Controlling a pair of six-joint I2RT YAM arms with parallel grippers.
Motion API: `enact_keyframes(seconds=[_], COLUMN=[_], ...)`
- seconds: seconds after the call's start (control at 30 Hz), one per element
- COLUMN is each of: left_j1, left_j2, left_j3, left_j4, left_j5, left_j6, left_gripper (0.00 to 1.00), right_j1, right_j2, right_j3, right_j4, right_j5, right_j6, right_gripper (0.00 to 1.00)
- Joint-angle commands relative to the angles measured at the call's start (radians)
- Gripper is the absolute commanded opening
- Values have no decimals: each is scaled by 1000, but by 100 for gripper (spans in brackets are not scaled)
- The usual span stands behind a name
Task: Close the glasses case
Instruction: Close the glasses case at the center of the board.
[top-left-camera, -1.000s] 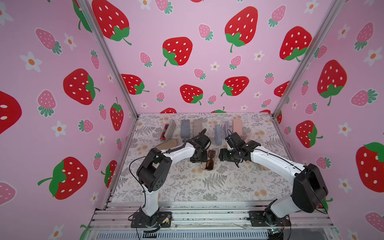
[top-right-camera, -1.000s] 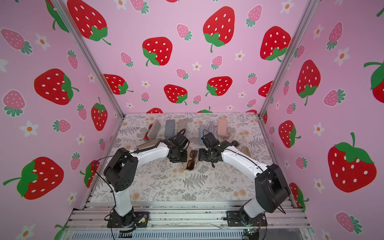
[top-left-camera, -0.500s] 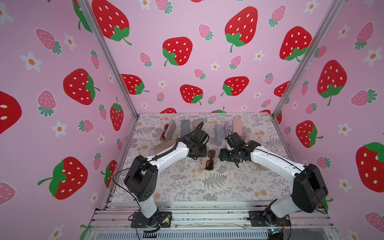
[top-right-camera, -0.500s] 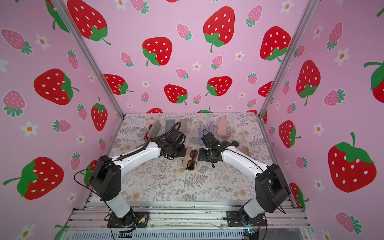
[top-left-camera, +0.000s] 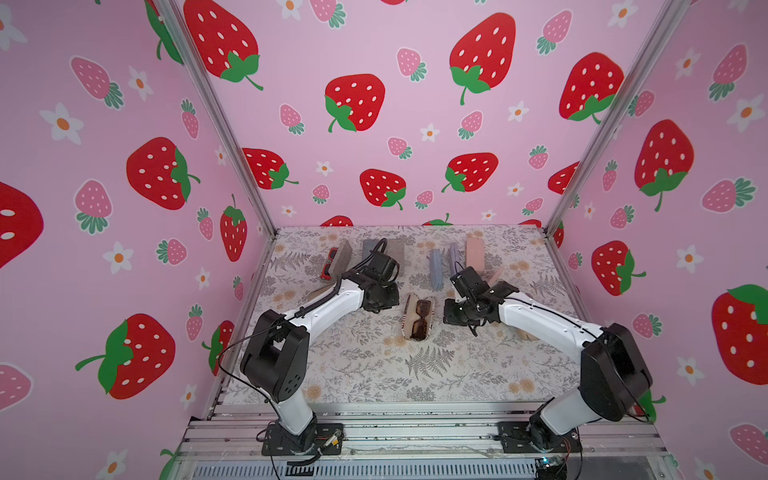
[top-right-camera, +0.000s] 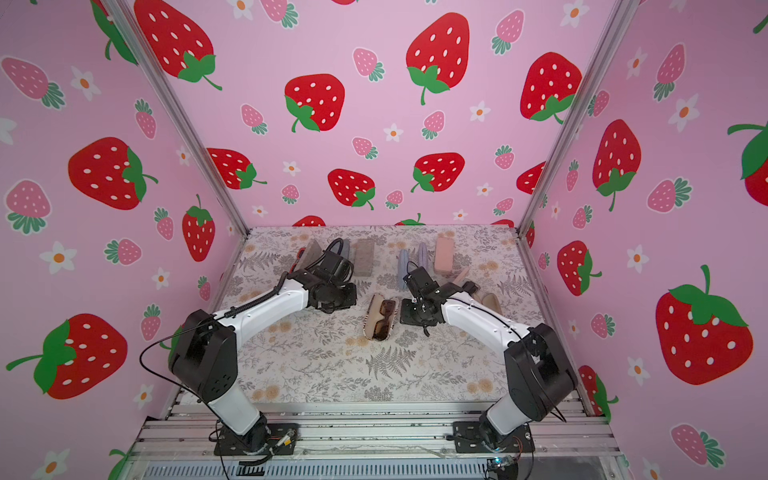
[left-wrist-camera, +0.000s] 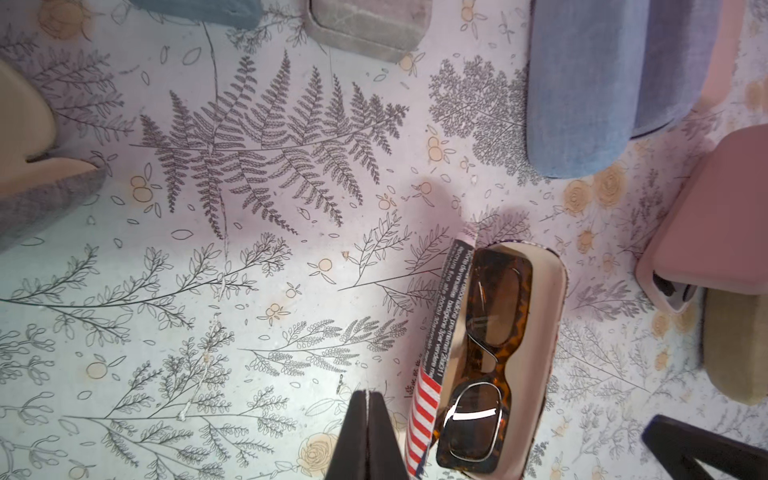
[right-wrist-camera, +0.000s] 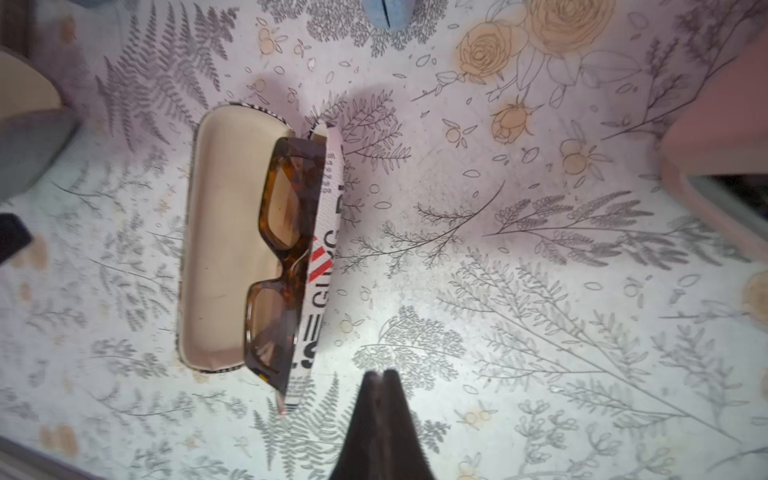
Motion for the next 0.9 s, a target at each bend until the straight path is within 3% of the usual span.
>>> enact_keyframes(seconds=[0.0, 0.87], left_j1=[6, -22], left_j2=[34, 233], left_j3=[-16, -21], left_j4=[19, 94], left_j5=[29, 81], left_j6=[3, -28], left_gripper=[0, 0], right_j1=[-8, -20], right_j2=[35, 260], right_j3=[-23, 7], right_j4=[29, 120], right_j5=[-47, -114], right_j6=[7, 15], right_gripper=[0, 3])
